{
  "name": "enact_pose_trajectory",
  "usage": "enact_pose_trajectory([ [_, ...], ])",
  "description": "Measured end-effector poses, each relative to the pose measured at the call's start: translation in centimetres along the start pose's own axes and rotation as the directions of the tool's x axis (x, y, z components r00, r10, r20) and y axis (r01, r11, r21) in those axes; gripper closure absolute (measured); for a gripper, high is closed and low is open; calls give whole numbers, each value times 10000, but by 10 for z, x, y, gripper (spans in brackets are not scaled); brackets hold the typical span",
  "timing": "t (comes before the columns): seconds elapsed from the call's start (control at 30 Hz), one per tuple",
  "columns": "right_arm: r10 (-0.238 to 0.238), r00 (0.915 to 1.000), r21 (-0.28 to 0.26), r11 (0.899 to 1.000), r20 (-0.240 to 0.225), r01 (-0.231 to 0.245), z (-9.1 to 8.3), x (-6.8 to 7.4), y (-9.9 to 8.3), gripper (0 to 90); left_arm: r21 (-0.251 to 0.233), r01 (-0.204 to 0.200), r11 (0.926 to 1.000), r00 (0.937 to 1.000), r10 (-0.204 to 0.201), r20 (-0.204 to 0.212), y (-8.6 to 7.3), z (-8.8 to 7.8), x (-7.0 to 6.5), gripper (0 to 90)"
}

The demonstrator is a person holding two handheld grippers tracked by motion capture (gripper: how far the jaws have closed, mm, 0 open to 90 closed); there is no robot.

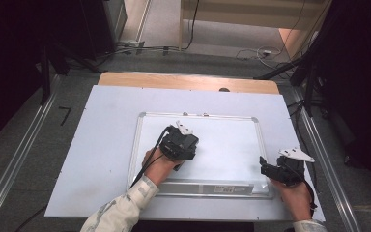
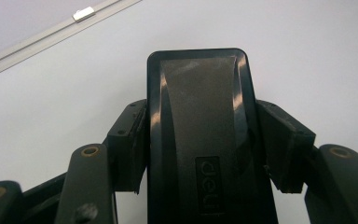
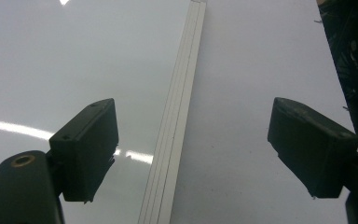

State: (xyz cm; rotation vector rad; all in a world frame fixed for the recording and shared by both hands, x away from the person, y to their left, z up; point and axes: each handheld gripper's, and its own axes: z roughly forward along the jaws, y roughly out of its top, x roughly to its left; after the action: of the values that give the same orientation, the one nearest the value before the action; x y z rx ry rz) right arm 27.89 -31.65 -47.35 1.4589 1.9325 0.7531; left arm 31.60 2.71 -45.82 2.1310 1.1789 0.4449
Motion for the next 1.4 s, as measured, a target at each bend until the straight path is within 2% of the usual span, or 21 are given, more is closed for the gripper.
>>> enact_pose_trajectory([
  [0.1, -4, 10000, 2, 10000, 2, 4, 0, 0, 0, 148, -280, 299, 9992, 9995, -301, -80, 2, -10, 8, 408],
  [0.4, -9, 10000, 7, 10000, 9, 9, 0, 0, 0, 148, -657, 638, 9958, 9971, -664, -373, 5, -23, 23, 408],
  [0.8, 18, 10000, -18, 10000, -3, -18, 0, 0, 0, 149, -752, 901, 9931, 9931, -953, -684, 3, -28, 34, 408],
  [1.13, 7, 10000, -38, 10000, -15, -7, -1, 0, 0, 148, -929, 1444, 9851, 9826, -1538, -1039, 4, -32, 53, 408],
  [1.4, 11, 10000, -33, 10000, -21, -11, -1, 0, 0, 149, -1158, 1871, 9755, 9688, -2028, -1428, 7, -35, 71, 408],
])
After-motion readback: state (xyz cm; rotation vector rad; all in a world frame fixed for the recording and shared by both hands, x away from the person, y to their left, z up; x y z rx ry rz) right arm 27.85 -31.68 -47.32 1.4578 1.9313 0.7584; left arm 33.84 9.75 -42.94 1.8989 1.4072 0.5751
